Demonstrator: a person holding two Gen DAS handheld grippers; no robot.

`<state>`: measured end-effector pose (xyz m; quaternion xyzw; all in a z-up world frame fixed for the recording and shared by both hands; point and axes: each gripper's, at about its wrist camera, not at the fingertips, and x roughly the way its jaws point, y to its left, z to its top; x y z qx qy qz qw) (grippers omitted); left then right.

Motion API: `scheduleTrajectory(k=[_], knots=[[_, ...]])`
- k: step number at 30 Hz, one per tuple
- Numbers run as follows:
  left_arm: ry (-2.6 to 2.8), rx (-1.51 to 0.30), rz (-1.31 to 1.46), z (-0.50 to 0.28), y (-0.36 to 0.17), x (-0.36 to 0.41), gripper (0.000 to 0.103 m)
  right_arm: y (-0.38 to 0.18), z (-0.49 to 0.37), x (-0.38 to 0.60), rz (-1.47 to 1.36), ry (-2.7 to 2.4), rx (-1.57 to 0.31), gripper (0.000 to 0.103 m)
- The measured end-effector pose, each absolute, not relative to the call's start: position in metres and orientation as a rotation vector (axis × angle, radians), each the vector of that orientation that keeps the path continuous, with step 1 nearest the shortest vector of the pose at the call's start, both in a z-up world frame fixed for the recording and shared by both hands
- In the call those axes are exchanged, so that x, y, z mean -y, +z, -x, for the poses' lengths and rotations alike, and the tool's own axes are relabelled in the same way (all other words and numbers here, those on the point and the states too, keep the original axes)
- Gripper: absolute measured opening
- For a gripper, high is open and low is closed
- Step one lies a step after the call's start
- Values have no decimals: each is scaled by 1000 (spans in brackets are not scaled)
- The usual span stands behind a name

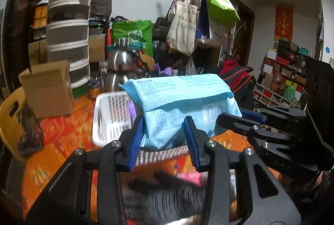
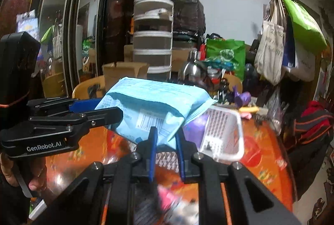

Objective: Organize soft objects
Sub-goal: 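Lift the light blue packet with both tools and carry it over the basket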

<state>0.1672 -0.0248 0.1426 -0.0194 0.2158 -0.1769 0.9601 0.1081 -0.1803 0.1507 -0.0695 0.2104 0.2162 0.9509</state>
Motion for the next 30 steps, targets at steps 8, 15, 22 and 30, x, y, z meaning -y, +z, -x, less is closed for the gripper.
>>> scheduleTrajectory(k=[8,15,22,30], knots=[[-335,-487,15,-246,163,35,37,173,-183,185,124,427,-474,15],[-325,-606,14,-304,112,38,37,126,-234,184,115,426,-578,15],[-311,-667,25,-335,74,35,37,92,-261,181,108,437,-636,15],[-285,-714,11,-356,52,34,37,71,-277,173,135,428,-679,15]])
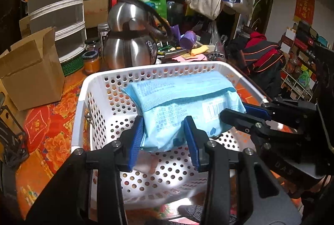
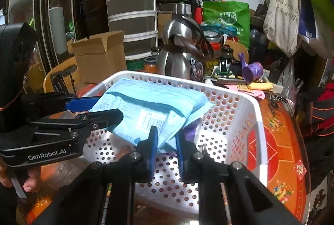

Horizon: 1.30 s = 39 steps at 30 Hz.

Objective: Organize soft objects
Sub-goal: 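Lift the light blue packet with both tools and carry it over the basket, then lower the blue packet into the basket beside the tissue pack and open both tools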

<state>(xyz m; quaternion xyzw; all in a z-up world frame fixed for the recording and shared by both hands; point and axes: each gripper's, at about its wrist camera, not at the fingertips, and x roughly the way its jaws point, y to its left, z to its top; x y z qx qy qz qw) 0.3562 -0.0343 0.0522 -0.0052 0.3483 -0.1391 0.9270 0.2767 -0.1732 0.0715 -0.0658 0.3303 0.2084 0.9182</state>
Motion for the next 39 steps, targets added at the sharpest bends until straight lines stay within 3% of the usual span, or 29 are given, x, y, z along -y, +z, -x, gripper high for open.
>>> scheduleTrajectory(k=[4,8,11,12,13,18,23,39], knots=[[-258,-730,-8,-363,45,38,37,66,-283,170,156,418,-698,16],[-242,-735,-17,-362,47,39,45,66,-283,170,162,401,-716,18],[-228,-703,2,-355,53,32,70,71,-279,180,119,383,-708,40],[-221,-692,10,-352,55,30,78,74,-276,185,101,377,-698,53],[-222,-680,23,-349,58,27,80,77,-274,189,90,363,-687,63],[-214,-662,24,-338,67,23,84,86,-270,203,65,317,-674,72],[-218,-647,21,-327,72,25,91,90,-268,209,53,312,-683,74],[-213,-652,37,-269,79,18,91,99,-221,212,49,316,-652,75]])
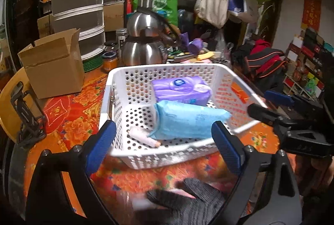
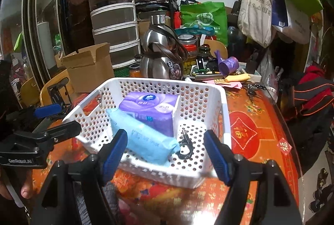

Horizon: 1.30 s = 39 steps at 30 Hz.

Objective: Organize soft objects
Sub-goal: 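Lower the blue packet into the basket beside the tissue pack and open both tools, then move both tools to the grey knit glove on the table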

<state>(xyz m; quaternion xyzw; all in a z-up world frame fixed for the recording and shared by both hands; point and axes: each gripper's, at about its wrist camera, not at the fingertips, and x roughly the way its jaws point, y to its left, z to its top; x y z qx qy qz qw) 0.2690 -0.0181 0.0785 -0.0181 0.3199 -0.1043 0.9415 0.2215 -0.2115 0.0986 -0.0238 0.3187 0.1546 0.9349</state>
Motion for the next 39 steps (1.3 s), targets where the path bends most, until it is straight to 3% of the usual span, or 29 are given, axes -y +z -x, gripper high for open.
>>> scheduleTrajectory(k=[11,22,31,39], knots=[[-203,-653,73,-205,76,6,91,93,-153,216,27,322,-609,75],[-177,-666,104,-132,38,-15,92,55,-52,208,2,382,-572,74],[-145,-746,134,-131,-15,-34,91,9,-31,185,6,416,-659,33],[-149,-799,70,-133,-45,-22,91,-9,-43,184,14,360,-713,33]])
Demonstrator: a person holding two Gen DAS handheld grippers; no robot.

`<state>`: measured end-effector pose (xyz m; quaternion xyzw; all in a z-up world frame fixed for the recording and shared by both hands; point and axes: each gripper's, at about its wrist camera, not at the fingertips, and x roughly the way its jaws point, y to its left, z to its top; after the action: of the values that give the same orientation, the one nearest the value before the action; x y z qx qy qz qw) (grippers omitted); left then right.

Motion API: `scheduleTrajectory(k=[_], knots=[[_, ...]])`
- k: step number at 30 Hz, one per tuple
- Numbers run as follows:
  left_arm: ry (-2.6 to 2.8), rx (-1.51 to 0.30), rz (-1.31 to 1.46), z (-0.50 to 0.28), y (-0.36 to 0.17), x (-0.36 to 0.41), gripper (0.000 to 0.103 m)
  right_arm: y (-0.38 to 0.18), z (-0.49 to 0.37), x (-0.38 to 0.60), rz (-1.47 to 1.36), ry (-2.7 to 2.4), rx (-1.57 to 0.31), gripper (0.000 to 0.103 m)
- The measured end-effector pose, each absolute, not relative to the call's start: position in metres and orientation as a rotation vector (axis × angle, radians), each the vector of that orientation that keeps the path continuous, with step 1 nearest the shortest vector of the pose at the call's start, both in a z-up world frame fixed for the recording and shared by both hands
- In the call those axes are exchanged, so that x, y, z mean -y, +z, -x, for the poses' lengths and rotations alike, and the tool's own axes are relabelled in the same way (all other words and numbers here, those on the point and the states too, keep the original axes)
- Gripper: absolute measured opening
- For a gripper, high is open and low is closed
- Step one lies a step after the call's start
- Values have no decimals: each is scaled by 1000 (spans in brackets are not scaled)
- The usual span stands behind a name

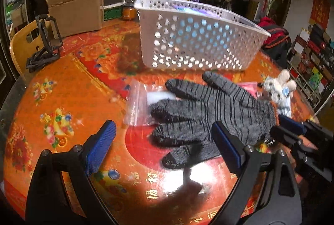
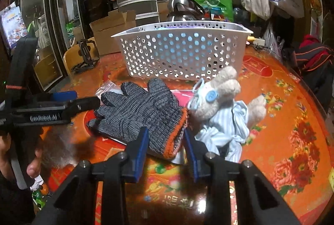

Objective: Organize soft objects
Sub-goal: 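Move both tools to the grey knit glove on the table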

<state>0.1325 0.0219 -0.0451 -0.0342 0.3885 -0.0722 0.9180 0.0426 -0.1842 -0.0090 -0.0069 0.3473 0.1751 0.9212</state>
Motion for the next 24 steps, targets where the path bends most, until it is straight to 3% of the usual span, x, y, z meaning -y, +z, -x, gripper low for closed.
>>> scheduleTrajectory(k=[14,16,18,22,24], knots=[[-161,-892,36,-150,-70,-8,91,-19,-52,181,33,363,-727,29],[-174,-894,37,-151,-71,-7,86,-19,-53,182,32,365,-729,28],[-198,-889,41,-149,-71,-6,74,-20,-53,181,32,366,-731,28],[-219,-876,47,-146,-70,-4,60,-21,-54,182,24,372,-734,25],[-228,-868,64,-145,-69,-6,40,-22,-53,181,25,374,-735,24]])
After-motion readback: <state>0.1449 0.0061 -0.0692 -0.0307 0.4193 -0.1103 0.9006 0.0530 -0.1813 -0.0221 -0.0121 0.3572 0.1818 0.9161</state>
